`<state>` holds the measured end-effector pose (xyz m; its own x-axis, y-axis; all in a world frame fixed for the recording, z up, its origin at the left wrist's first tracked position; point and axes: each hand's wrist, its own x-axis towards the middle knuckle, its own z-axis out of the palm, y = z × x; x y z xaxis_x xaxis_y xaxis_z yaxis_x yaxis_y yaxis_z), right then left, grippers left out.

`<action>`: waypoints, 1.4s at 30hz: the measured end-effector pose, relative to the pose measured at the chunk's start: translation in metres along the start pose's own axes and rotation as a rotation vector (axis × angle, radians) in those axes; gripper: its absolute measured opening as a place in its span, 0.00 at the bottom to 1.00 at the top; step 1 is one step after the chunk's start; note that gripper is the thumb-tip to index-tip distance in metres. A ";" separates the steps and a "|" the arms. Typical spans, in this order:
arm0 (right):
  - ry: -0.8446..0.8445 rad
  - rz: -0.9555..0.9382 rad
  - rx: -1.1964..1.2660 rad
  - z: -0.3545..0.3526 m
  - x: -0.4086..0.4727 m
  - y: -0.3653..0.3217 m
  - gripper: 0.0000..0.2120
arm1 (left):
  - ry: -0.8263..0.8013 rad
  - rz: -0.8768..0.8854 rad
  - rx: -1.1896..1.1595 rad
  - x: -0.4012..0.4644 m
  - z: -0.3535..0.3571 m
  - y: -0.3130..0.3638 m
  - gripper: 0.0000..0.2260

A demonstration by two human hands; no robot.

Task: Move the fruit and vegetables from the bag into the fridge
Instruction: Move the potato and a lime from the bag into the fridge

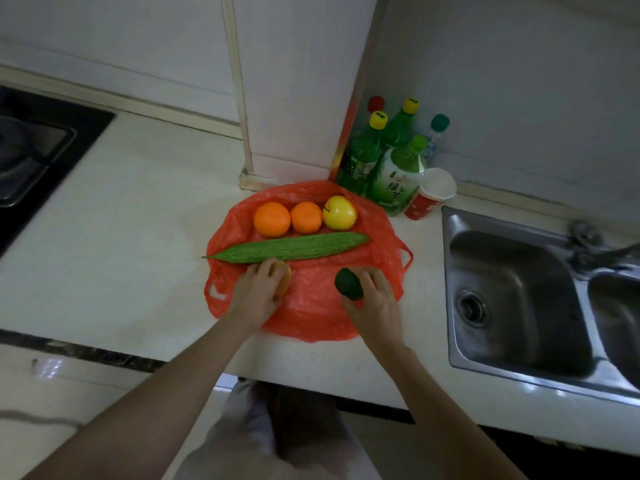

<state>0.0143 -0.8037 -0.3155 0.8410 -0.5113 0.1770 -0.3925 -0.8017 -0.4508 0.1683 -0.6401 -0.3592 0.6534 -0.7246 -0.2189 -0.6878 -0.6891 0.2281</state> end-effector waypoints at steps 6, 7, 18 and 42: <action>-0.044 -0.090 0.100 0.012 0.013 -0.010 0.24 | 0.236 -0.064 -0.125 -0.026 -0.017 0.000 0.31; -0.057 -0.107 0.118 0.015 0.016 -0.015 0.24 | 0.267 -0.081 -0.143 -0.033 -0.021 0.000 0.31; -0.284 -0.409 0.260 0.078 0.016 -0.139 0.24 | 0.574 -0.541 -0.271 -0.177 -0.040 -0.064 0.29; -0.462 -1.213 0.486 0.178 -0.111 -0.638 0.23 | 1.056 -1.103 -0.149 -0.542 -0.133 -0.346 0.29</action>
<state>0.2380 -0.1799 -0.2032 0.6425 0.6447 0.4141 0.7528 -0.4304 -0.4980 0.0943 -0.0090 -0.1931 0.7646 0.5052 0.4001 0.2693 -0.8146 0.5137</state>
